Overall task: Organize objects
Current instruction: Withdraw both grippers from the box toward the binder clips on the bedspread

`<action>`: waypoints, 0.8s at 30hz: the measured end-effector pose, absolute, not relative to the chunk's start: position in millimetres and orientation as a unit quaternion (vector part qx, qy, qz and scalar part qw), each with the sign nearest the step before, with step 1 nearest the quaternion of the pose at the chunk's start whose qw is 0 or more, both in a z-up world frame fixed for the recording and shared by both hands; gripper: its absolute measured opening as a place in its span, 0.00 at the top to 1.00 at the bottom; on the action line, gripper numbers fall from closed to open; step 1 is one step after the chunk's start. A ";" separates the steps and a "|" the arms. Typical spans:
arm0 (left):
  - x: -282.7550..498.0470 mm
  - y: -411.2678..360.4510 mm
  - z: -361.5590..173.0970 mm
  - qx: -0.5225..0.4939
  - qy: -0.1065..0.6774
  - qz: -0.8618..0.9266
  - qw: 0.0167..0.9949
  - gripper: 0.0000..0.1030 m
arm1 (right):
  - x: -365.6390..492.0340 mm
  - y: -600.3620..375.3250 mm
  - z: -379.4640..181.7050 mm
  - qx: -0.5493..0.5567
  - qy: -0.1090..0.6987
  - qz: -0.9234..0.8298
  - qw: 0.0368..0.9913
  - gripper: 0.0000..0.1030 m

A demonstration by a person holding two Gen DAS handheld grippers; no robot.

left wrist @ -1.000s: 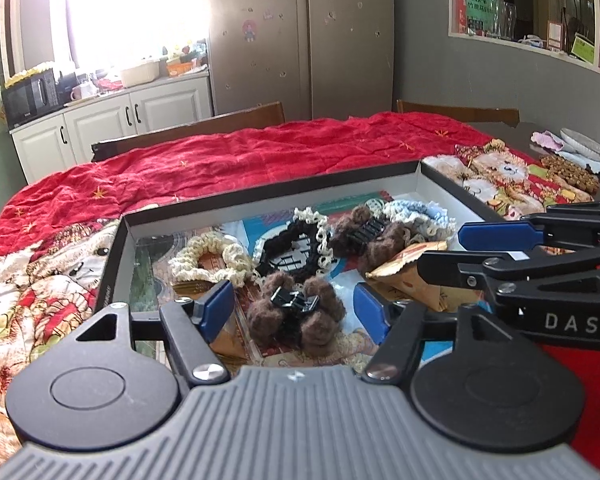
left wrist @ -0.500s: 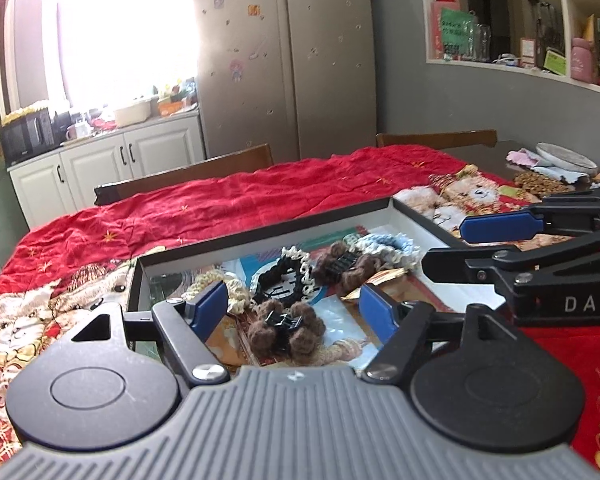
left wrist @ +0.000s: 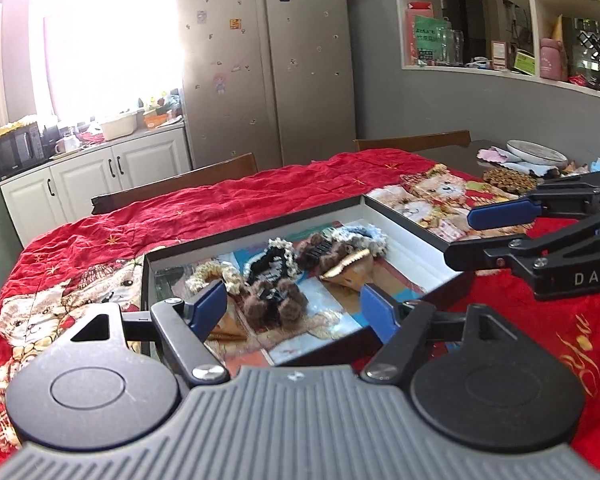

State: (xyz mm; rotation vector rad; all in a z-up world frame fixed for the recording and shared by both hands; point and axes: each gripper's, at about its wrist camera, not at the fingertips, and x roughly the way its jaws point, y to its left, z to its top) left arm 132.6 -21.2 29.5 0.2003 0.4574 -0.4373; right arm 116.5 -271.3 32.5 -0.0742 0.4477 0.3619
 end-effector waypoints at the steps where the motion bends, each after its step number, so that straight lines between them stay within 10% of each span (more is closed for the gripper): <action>1: 129.6 -20.6 28.5 0.100 0.225 -0.218 0.944 0.19 | 113.5 -270.9 31.3 -0.040 0.221 0.179 0.958 0.51; 24: 118.0 -17.6 -30.1 0.129 0.281 -0.307 0.900 0.19 | 105.7 -281.4 -32.7 -0.068 0.272 0.195 0.940 0.51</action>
